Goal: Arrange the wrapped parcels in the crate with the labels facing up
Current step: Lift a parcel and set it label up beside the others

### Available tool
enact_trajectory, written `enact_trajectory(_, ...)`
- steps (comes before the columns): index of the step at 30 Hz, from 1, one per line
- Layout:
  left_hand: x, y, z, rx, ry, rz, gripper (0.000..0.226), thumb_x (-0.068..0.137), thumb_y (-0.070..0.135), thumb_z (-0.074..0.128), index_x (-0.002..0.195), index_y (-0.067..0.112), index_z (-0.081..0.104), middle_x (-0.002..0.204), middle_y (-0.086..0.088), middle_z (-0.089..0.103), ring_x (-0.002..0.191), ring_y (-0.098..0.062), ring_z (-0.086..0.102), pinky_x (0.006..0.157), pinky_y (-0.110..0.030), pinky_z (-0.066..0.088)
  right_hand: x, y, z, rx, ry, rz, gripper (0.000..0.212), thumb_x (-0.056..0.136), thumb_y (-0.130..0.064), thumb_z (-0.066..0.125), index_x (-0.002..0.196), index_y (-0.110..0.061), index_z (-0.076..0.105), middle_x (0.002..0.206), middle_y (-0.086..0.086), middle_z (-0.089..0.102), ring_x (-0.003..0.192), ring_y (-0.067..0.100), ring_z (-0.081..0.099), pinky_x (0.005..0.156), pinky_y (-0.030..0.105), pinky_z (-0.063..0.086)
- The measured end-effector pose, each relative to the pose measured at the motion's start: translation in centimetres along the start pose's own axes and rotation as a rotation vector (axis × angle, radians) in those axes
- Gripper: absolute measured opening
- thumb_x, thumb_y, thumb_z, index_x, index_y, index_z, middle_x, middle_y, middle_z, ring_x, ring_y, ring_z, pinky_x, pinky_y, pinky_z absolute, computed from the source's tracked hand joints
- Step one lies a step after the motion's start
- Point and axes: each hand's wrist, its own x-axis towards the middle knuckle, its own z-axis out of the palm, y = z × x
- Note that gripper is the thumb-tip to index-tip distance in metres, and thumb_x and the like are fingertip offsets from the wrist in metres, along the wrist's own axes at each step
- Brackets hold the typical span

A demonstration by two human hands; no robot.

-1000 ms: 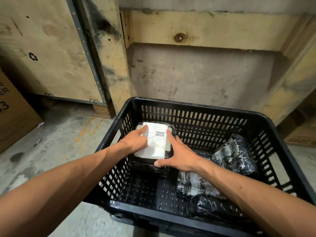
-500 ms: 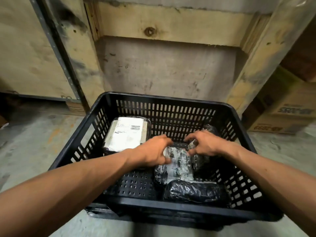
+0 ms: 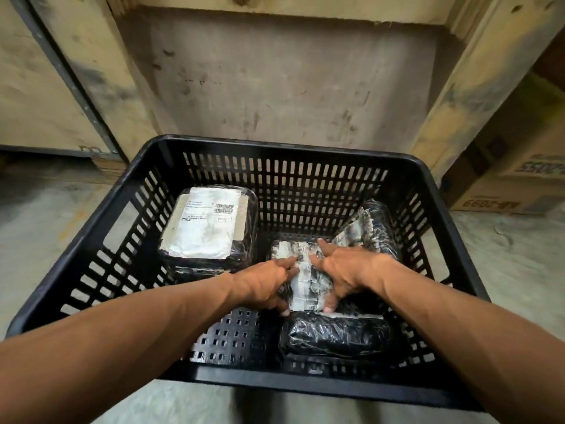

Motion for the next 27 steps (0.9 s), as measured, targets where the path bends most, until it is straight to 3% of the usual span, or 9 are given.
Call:
enact_trajectory(4, 0.4, -0.4, 0.4, -0.015, 0.022, 0.007, 0.086, 0.097, 0.03, 0.065, 0.162, 0.016, 0.01, 0.17, -0.002, -0.006, 0.156, -0.021, -0.001, 0.127, -0.034, 0.004, 0.7, 0.2, 0.5, 0.015, 0.003, 0.018, 0.124, 0.086, -0.044, 0.079, 0.163, -0.015, -0.013, 0.164, 0.018, -0.031, 0.156, 0.04, -0.014, 0.128, 0.052, 0.008)
enact_trajectory(10, 1.3, -0.7, 0.8, -0.045, -0.004, -0.007, 0.086, 0.101, 0.026, 0.057, 0.162, 0.014, -0.002, 0.168, -0.005, -0.018, 0.154, -0.022, -0.017, 0.127, -0.039, -0.003, 1.5, -0.4, 1.5, 0.001, 0.032, 0.058, 0.129, 0.086, -0.041, 0.079, 0.158, -0.009, -0.024, 0.158, 0.022, -0.036, 0.152, 0.043, -0.02, 0.127, 0.051, 0.005)
enact_trajectory(15, 1.9, -1.5, 1.4, -0.131, 0.024, -0.041, 0.11, 0.085, 0.028, 0.078, 0.162, 0.019, 0.0, 0.167, 0.005, -0.017, 0.153, -0.018, -0.017, 0.12, -0.029, -0.013, 0.8, 0.4, 0.9, 0.078, 0.069, -0.055, 0.108, 0.089, -0.044, 0.074, 0.163, 0.001, 0.009, 0.158, 0.016, -0.023, 0.156, 0.043, 0.007, 0.127, 0.045, 0.011)
enact_trajectory(17, 1.9, -1.9, 1.8, -0.2, 0.088, -0.064, 0.102, 0.086, 0.011, 0.075, 0.162, 0.023, 0.007, 0.168, 0.009, -0.014, 0.154, -0.017, -0.013, 0.125, -0.035, -0.007, 0.4, 0.7, 0.4, 0.164, 0.08, -0.064, 0.088, 0.094, -0.036, 0.072, 0.158, 0.003, 0.028, 0.163, 0.029, 0.013, 0.155, 0.041, 0.02, 0.128, 0.044, 0.019)
enact_trajectory(20, 1.4, -2.2, 1.8, -0.334, 0.121, -0.073, 0.089, 0.089, -0.003, 0.062, 0.161, 0.026, 0.018, 0.169, 0.013, -0.005, 0.155, -0.014, -0.004, 0.126, -0.03, 0.002, -0.1, 1.6, 0.1, 0.281, 0.125, -0.077, 0.033, 0.095, -0.028, 0.073, 0.116, -0.003, 0.065, 0.096, 0.016, 0.06, 0.107, 0.012, 0.07, 0.091, 0.02, 0.057)
enact_trajectory(22, 1.0, -2.0, 1.6, -0.294, 0.174, -0.05, 0.079, 0.092, -0.004, 0.058, 0.16, 0.02, 0.026, 0.17, 0.005, 0.007, 0.155, -0.021, 0.011, 0.125, -0.032, 0.015, -0.3, 2.0, -0.1, 0.384, 0.151, -0.083, 0.018, 0.095, -0.023, 0.074, 0.087, -0.012, 0.063, 0.083, 0.005, 0.063, 0.051, -0.003, 0.058, 0.05, 0.01, 0.047)
enact_trajectory(24, 0.7, -1.4, 1.3, -0.319, 0.212, 0.022, 0.064, 0.096, -0.004, 0.052, 0.156, 0.014, 0.036, 0.165, -0.002, 0.029, 0.133, -0.028, 0.048, 0.097, -0.034, 0.054, -0.8, 2.4, -0.3, 0.507, 0.154, -0.076, 0.021, 0.096, -0.021, 0.074, 0.112, -0.009, 0.068, 0.088, 0.005, 0.073, 0.037, 0.0, 0.046, 0.043, 0.013, 0.042)
enact_trajectory(26, 0.4, -0.9, 1.3, -0.387, 0.378, 0.046, 0.053, 0.1, -0.004, 0.042, 0.147, 0.02, 0.049, 0.146, 0.008, 0.053, 0.079, -0.014, 0.055, 0.041, -0.018, 0.045, -1.2, 2.9, -0.7, 0.598, 0.173, -0.089, 0.047, 0.095, -0.018, 0.073, 0.14, -0.013, 0.06, 0.08, -0.012, 0.076, 0.039, 0.0, 0.046, 0.041, 0.016, 0.04)
enact_trajectory(27, 0.2, -0.7, 1.2, -0.445, 0.418, 0.024, 0.05, 0.101, -0.003, 0.041, 0.143, 0.022, 0.052, 0.133, 0.013, 0.06, 0.068, -0.01, 0.048, 0.036, -0.014, 0.035, -1.6, 2.9, -1.0, 0.605, 0.194, -0.094, 0.051, 0.095, -0.017, 0.073, 0.144, -0.018, 0.058, 0.077, -0.018, 0.075, 0.041, 0.001, 0.047, 0.041, 0.018, 0.04)
